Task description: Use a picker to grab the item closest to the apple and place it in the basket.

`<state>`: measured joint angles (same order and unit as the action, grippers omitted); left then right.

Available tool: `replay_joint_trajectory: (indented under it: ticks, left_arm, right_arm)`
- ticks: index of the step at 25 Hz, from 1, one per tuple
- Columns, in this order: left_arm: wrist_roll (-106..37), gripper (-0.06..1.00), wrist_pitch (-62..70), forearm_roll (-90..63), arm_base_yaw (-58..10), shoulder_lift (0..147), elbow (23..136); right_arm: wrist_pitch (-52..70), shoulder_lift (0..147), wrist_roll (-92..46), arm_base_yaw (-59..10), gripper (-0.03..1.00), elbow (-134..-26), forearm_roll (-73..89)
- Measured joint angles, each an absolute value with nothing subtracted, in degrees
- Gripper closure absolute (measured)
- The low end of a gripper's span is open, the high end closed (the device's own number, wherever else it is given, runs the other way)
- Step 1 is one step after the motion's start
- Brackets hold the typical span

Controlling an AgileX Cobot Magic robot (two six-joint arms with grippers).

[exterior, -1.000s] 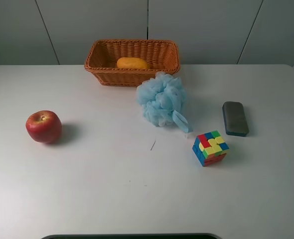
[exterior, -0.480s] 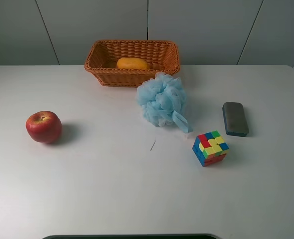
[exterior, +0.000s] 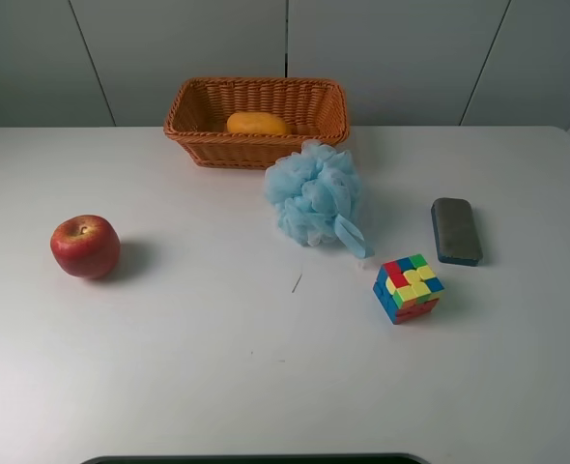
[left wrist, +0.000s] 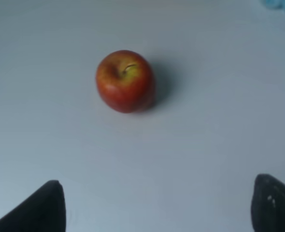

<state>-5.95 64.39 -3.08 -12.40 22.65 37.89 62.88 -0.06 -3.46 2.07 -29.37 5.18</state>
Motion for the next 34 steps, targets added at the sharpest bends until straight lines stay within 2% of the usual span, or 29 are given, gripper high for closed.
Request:
replay_joint_trajectory:
  ticks: [4, 9, 14, 34]
  left_arm:
    - [-7.7, 0.21, 63.9, -3.9, -4.5, 15.7, 34.6]
    - [-8.1, 0.21, 62.4, -4.9, -0.2, 6.4, 30.3]
    - [-8.1, 0.21, 62.5, -5.1, 0.5, 0.3, 29.7]
    - [-8.1, 0.21, 62.5, -5.0, 0.5, 0.0, 29.7]
  right_arm:
    - [62.9, -0.1, -3.5, 2.1, 0.27, -29.4, 5.2]
    - [62.9, -0.1, -3.5, 2.1, 0.27, -29.4, 5.2]
    - [62.9, -0.1, -3.5, 2.1, 0.27, -29.4, 5.2]
    - [62.9, -0.1, -2.8, 2.1, 0.27, -29.4, 5.2]
